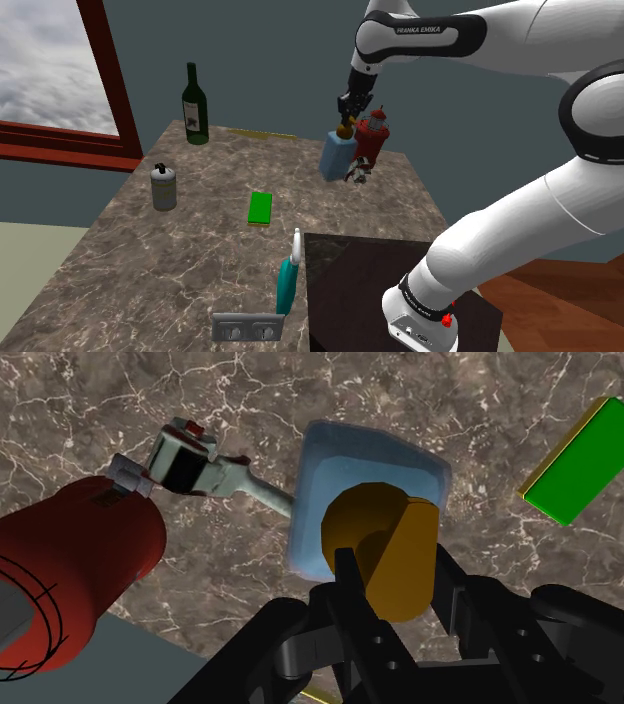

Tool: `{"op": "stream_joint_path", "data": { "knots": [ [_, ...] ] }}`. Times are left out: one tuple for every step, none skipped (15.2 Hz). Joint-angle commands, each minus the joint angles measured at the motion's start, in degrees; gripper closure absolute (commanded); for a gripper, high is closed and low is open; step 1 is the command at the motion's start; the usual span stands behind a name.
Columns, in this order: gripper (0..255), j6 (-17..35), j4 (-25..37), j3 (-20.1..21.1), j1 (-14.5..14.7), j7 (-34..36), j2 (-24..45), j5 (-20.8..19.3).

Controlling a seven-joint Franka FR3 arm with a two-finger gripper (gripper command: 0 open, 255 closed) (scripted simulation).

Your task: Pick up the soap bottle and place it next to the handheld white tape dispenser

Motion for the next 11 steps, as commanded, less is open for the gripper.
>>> {"op": "stream_joint_path", "data": {
  "knots": [
    [255,1.60,-1.47,-0.01,0.00,0.10,0.07,-0.03],
    [255,2.38,-2.15,-0.02,-0.01,0.12,0.17,-0.05],
    [255,3.15,-2.82,-0.04,-0.02,0.15,0.27,-0.06],
    [255,3.93,-3.47,-0.06,-0.02,0.18,0.39,-0.07],
    [255,4.71,-4.12,-0.08,-0.03,0.21,0.53,-0.09],
    [255,5.49,-4.76,-0.09,-0.04,0.23,0.67,-0.10],
    [255,6.27,-5.38,-0.11,-0.05,0.26,0.83,-0.12],
    [255,7.05,-5.99,-0.13,-0.05,0.28,1.00,-0.13],
    [255,7.83,-6.59,-0.15,-0.06,0.31,1.19,-0.14],
    [255,8.62,-7.18,-0.17,-0.07,0.34,1.38,-0.15],
    [255,9.41,-7.76,-0.19,-0.08,0.36,1.59,-0.17]
  ]
}}
